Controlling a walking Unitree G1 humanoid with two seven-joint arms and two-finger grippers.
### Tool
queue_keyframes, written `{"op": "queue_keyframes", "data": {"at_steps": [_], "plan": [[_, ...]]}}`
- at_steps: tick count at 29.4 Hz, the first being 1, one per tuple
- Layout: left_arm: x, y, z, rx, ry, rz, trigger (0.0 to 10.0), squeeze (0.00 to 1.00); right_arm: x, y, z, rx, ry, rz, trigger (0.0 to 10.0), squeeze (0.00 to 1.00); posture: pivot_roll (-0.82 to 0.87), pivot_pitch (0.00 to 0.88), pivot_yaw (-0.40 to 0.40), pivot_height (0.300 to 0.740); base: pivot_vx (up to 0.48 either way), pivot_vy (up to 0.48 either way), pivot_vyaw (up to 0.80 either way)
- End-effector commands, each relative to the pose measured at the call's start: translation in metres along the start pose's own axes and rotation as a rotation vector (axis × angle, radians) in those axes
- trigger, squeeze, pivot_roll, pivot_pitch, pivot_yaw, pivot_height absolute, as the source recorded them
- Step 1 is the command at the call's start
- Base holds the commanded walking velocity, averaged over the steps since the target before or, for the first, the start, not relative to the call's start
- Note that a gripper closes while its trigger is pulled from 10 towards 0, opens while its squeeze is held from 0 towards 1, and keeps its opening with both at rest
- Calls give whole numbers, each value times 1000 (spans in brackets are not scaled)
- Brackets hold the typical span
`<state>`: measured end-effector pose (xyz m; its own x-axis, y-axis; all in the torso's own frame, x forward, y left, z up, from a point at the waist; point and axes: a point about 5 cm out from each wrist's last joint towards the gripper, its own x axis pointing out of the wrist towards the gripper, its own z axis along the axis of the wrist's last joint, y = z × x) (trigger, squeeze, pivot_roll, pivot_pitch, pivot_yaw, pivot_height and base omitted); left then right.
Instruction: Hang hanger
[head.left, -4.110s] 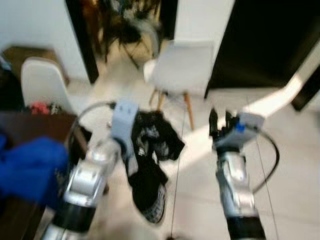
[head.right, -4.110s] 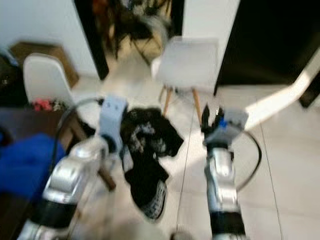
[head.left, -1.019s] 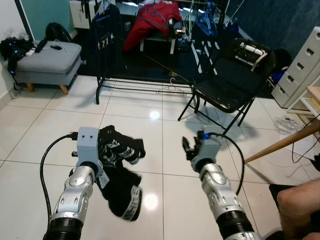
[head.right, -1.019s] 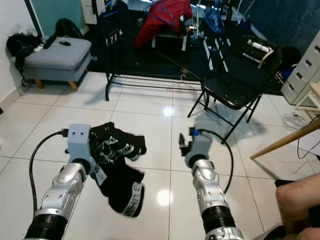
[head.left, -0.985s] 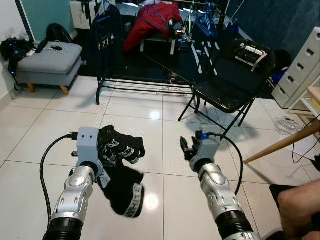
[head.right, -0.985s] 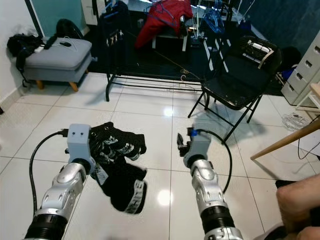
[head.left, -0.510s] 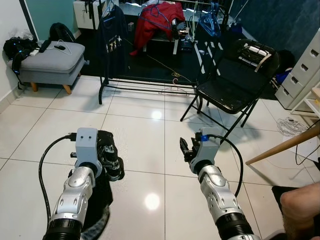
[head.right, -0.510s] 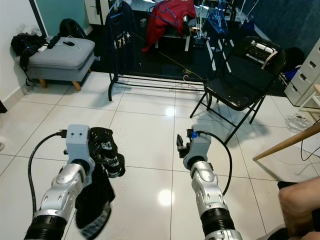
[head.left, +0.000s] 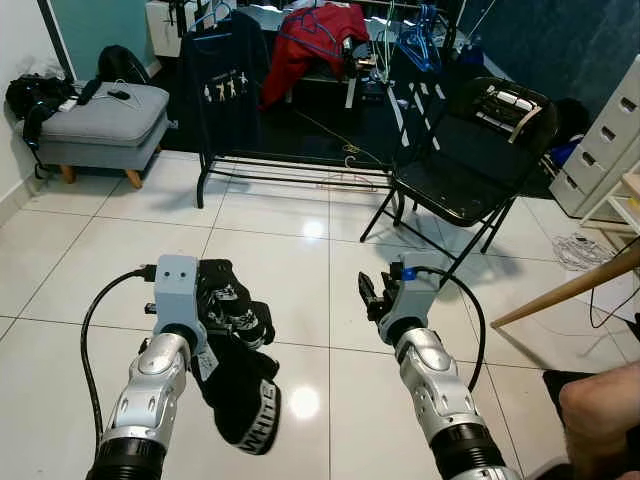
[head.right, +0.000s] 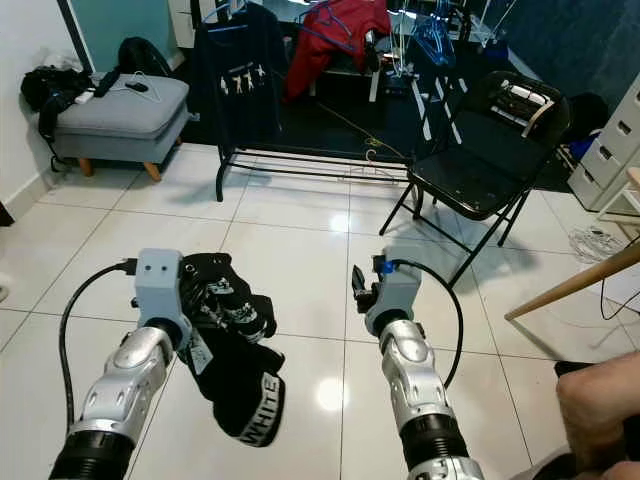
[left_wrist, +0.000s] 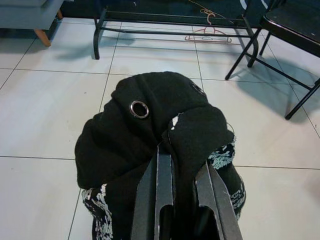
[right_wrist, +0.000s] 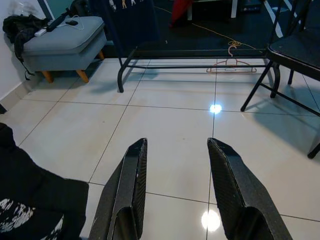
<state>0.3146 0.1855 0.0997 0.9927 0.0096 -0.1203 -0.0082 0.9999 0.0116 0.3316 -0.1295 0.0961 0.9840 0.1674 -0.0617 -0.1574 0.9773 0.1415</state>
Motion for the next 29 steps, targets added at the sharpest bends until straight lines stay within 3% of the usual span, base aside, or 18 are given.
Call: {"op": "queue_keyframes", "data": {"at_steps": [1,4,6,29], "plan": [[0,-3,7,6,-41,-14,10000,0,0,0,1,4,-7,1,10000,0,-1,89,-64,740,0,0,0],[0,-3,8,0,-42,-14,10000,0,0,0,1,5,-11,1,10000,0,1,59,-54,740,0,0,0],[0,-3,10,-6,-44,-17,10000,0,0,0,3,20,-15,-1,10000,0,-1,88,-57,740,0,0,0],[-2,-5,6,4,-20,-28,10000,0,-1,3,0,22,-7,15,10000,0,0,84,-61,740,0,0,0]]}}
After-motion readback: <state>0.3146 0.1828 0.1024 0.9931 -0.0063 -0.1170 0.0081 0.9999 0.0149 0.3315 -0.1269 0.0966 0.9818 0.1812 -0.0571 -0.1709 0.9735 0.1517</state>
